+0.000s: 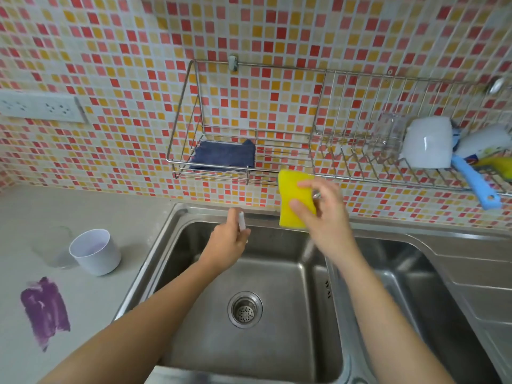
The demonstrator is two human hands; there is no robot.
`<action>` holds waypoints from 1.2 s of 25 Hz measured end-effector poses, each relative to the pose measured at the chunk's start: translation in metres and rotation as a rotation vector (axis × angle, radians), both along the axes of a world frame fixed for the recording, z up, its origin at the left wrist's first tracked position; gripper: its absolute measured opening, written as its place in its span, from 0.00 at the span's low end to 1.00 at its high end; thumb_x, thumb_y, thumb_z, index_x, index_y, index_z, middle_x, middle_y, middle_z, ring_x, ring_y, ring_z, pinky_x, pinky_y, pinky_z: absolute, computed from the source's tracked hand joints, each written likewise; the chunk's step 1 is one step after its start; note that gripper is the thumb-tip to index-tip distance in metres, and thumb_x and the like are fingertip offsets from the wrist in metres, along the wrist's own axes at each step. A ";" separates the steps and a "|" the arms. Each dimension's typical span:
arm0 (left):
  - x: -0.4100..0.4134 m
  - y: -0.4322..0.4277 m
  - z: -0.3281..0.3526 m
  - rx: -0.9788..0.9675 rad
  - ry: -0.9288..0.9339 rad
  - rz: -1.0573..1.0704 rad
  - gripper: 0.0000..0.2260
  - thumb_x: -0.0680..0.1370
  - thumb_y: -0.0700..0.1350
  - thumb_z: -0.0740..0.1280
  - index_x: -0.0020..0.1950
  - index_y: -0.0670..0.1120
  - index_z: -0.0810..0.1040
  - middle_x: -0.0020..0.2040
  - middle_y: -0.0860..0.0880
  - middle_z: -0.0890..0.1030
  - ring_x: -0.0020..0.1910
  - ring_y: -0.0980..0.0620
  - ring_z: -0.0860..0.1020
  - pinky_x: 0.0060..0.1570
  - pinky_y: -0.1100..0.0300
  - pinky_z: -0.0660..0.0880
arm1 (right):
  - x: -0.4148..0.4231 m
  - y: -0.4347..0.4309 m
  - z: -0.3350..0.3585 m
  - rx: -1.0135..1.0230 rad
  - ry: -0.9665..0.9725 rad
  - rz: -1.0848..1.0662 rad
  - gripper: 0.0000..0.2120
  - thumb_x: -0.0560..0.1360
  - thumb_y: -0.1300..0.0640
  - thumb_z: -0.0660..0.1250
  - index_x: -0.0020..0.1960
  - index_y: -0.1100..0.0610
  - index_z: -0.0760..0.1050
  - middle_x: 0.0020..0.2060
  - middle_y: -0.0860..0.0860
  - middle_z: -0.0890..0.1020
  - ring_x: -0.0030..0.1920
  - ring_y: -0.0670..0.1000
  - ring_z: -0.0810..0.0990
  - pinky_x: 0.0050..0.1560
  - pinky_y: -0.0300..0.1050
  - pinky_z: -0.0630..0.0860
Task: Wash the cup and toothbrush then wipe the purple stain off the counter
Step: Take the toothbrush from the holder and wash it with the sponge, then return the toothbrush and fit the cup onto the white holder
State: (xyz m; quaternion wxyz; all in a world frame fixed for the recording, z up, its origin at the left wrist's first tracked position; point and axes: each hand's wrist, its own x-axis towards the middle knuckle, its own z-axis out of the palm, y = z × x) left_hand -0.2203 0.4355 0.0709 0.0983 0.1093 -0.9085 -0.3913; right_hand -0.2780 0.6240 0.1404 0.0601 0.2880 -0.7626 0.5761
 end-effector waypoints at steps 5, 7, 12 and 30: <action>0.024 -0.018 0.013 0.049 0.064 0.014 0.10 0.80 0.47 0.61 0.59 0.49 0.63 0.44 0.49 0.81 0.40 0.53 0.80 0.38 0.60 0.75 | -0.068 -0.074 0.079 0.181 -0.103 -0.159 0.23 0.73 0.55 0.70 0.66 0.52 0.68 0.65 0.54 0.65 0.62 0.53 0.69 0.54 0.34 0.73; 0.034 -0.026 0.014 0.055 0.072 0.025 0.09 0.80 0.48 0.61 0.57 0.49 0.64 0.44 0.49 0.81 0.41 0.53 0.80 0.40 0.55 0.77 | -0.093 -0.095 0.079 0.329 -0.239 -0.142 0.25 0.74 0.57 0.69 0.69 0.57 0.66 0.66 0.57 0.67 0.63 0.55 0.71 0.53 0.39 0.72; 0.051 -0.036 0.022 0.039 0.096 0.042 0.12 0.80 0.46 0.61 0.62 0.50 0.64 0.42 0.51 0.79 0.40 0.56 0.78 0.37 0.62 0.73 | -0.120 -0.102 0.060 0.909 -0.204 -0.195 0.25 0.76 0.55 0.65 0.70 0.60 0.65 0.69 0.59 0.67 0.66 0.59 0.69 0.62 0.45 0.68; 0.103 -0.204 0.017 0.064 0.061 0.422 0.10 0.81 0.46 0.59 0.61 0.46 0.66 0.48 0.44 0.79 0.42 0.45 0.79 0.38 0.57 0.73 | 0.111 -0.187 -0.067 0.225 0.105 0.065 0.04 0.69 0.57 0.68 0.42 0.51 0.76 0.26 0.46 0.74 0.28 0.44 0.72 0.32 0.37 0.69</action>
